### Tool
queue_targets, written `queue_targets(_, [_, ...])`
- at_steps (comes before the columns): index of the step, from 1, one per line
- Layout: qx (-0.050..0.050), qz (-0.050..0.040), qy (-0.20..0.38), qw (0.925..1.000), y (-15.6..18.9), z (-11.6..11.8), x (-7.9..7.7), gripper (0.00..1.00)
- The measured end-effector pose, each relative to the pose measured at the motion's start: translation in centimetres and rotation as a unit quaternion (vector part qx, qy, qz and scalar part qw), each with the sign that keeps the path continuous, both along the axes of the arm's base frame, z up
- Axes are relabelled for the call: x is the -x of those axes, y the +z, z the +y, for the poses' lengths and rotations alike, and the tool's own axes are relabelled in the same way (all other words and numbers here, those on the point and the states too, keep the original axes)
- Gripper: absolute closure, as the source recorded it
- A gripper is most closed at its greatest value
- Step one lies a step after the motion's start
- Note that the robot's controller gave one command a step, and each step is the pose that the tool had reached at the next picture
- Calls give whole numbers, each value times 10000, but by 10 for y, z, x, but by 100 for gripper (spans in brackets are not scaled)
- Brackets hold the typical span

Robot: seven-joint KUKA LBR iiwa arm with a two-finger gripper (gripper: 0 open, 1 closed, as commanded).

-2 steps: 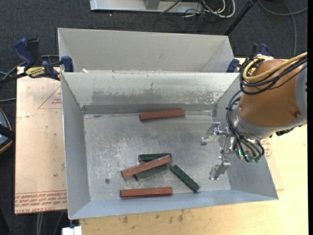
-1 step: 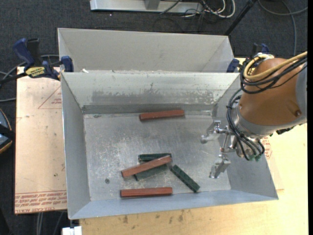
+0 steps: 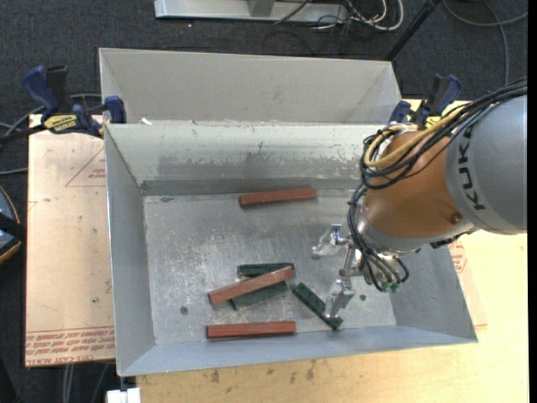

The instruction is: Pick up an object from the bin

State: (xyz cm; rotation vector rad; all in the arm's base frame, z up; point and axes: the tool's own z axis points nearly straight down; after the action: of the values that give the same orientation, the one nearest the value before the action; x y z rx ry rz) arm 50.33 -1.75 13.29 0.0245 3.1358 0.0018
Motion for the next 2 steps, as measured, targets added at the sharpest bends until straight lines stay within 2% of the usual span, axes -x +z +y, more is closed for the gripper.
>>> queue_targets(1, [-1, 45, 112, 9999, 2, 29, -1, 0])
queue_targets(2, [-4, 23, -860, 9963, 8, 15, 0, 0])
